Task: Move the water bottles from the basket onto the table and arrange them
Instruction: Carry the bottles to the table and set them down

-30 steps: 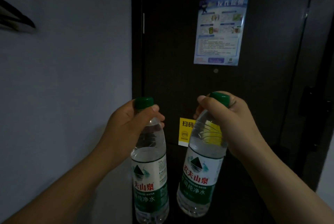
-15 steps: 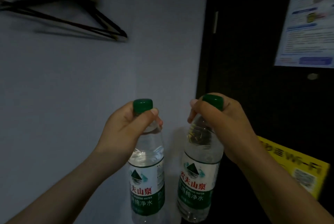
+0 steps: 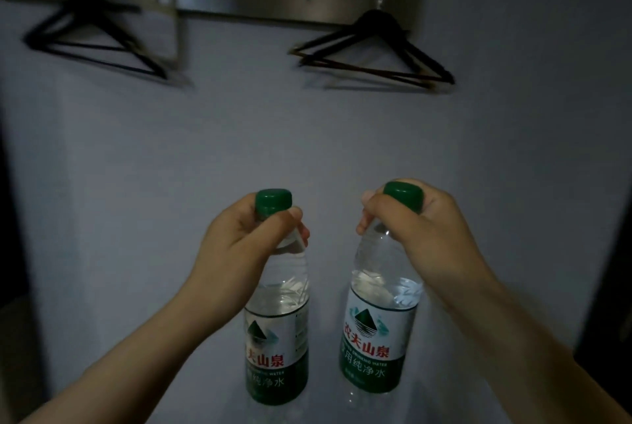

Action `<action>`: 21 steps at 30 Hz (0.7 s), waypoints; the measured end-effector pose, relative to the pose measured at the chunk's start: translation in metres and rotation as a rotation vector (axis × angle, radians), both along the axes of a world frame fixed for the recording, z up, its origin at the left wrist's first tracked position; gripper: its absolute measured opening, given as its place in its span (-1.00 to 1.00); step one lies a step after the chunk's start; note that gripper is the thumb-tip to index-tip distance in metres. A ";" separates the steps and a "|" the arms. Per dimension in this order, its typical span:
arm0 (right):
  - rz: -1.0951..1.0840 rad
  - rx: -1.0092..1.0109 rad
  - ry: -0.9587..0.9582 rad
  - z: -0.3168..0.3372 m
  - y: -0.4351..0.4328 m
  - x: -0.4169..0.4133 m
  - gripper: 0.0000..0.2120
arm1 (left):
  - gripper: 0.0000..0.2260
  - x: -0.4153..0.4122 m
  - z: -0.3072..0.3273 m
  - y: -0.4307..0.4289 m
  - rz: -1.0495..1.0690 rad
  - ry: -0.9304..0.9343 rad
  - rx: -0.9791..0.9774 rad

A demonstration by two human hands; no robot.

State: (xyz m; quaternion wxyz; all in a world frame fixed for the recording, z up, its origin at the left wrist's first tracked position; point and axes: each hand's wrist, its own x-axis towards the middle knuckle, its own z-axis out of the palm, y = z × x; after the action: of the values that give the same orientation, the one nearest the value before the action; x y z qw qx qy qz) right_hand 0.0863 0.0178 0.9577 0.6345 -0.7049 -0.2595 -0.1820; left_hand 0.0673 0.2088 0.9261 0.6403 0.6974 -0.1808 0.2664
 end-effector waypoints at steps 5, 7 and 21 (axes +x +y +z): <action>0.184 -0.011 -0.025 -0.005 0.089 -0.003 -0.80 | -0.79 -0.042 -0.002 0.085 0.187 -0.017 -0.009; 0.234 -0.006 -0.047 -0.008 0.127 -0.012 -0.79 | -0.76 -0.062 -0.003 0.119 0.259 -0.025 -0.010; 0.455 0.018 -0.061 -0.065 0.369 -0.081 -0.72 | -0.85 -0.201 -0.049 0.313 0.831 0.053 0.014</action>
State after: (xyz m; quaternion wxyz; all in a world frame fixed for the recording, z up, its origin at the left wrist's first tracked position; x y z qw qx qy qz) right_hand 0.0056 0.3870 0.8931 0.6572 -0.6169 -0.4291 -0.0577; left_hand -0.1338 0.5216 0.8767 0.4780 0.7220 0.1307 0.4829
